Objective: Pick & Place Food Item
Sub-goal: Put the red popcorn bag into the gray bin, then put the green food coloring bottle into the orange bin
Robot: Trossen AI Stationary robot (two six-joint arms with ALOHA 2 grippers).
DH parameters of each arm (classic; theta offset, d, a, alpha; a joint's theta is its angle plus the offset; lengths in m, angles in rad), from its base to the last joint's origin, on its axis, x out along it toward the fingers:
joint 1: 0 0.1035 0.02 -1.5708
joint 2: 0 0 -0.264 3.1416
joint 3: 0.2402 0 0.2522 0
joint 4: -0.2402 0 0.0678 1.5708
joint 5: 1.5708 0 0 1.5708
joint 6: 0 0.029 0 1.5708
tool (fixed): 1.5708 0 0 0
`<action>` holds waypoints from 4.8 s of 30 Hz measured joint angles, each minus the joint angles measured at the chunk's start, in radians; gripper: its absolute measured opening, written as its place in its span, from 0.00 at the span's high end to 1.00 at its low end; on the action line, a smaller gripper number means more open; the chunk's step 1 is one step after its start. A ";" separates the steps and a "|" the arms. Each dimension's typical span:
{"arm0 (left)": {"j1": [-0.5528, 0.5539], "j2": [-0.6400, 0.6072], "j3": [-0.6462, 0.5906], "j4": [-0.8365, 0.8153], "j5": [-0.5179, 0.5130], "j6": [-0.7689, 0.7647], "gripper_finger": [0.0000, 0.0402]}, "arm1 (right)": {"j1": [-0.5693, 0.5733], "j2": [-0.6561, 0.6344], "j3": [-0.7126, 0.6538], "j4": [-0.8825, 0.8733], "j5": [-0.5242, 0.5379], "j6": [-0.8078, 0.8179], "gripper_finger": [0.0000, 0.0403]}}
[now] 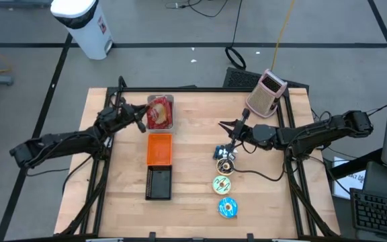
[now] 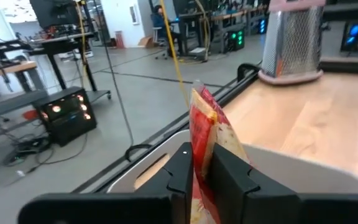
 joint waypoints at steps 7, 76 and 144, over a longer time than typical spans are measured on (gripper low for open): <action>-0.046 0.020 0.008 0.004 -0.092 0.085 0.76 | 0.000 0.000 0.000 0.000 0.000 0.000 0.96; -0.324 0.104 0.166 -0.151 0.004 -0.208 0.47 | 0.026 0.201 -0.206 -0.340 -0.289 0.539 0.71; -0.539 0.893 0.780 0.007 0.062 -0.629 0.47 | 0.051 0.256 0.088 -0.108 -0.114 -0.062 0.85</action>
